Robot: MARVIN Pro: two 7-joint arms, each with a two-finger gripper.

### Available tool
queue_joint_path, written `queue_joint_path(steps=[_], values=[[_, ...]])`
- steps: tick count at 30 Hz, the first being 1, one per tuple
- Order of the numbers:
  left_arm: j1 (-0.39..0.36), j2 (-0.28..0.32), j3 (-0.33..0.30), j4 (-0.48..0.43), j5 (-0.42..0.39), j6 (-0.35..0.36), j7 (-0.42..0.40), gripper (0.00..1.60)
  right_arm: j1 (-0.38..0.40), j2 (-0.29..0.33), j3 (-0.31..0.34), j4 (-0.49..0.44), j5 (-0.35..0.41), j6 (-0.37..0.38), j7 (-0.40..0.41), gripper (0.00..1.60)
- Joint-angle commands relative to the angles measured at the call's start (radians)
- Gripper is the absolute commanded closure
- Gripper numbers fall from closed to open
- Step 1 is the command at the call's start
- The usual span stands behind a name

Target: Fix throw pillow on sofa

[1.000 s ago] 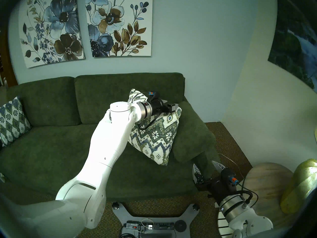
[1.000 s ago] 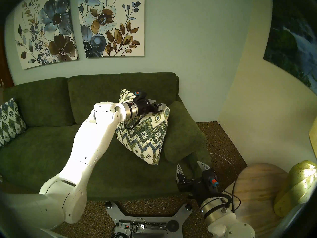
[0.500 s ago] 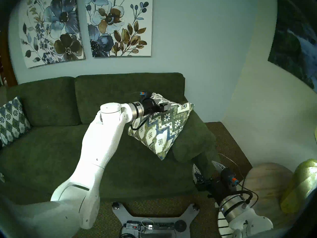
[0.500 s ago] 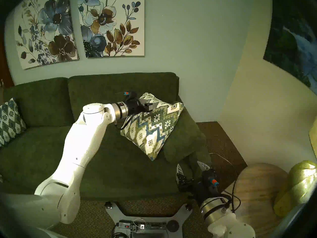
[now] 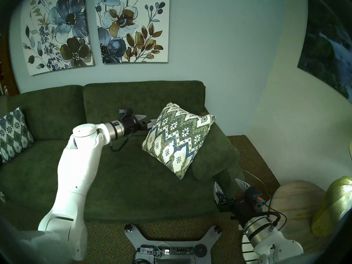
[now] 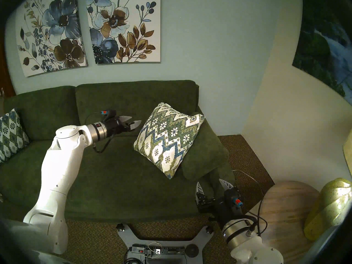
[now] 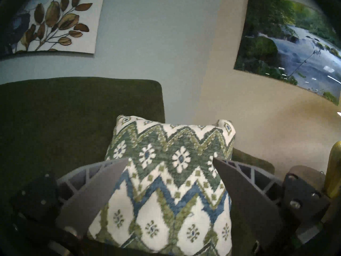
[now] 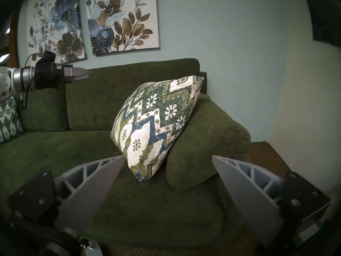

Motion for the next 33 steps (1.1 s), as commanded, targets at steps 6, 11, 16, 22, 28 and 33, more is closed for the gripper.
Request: queue_joint_path(steps=[6, 11, 16, 22, 28, 33], values=[[0.184, 0.152, -0.206, 0.015, -0.010, -0.094, -0.142, 0.00, 0.005, -0.002, -0.001, -0.011, 0.000, -0.003, 0.003, 0.00], [0.274, 0.131, -0.271, 0.028, -0.027, -0.206, -0.241, 0.00, 0.005, -0.005, -0.001, -0.012, 0.000, -0.003, 0.006, 0.00], [0.323, 0.091, -0.324, -0.003, -0.067, -0.273, -0.321, 0.00, 0.004, -0.007, 0.000, -0.015, -0.001, -0.002, 0.008, 0.00], [0.296, 0.048, -0.355, 0.010, -0.082, -0.378, -0.376, 0.00, 0.003, -0.010, 0.000, -0.017, -0.002, -0.001, 0.011, 0.00], [0.278, 0.046, -0.355, 0.053, -0.100, -0.490, -0.412, 0.00, 0.003, -0.013, 0.001, -0.018, -0.004, -0.001, 0.013, 0.00], [0.271, 0.047, -0.355, 0.067, -0.106, -0.508, -0.425, 0.00, 0.003, -0.016, 0.001, -0.018, -0.005, -0.001, 0.015, 0.00]])
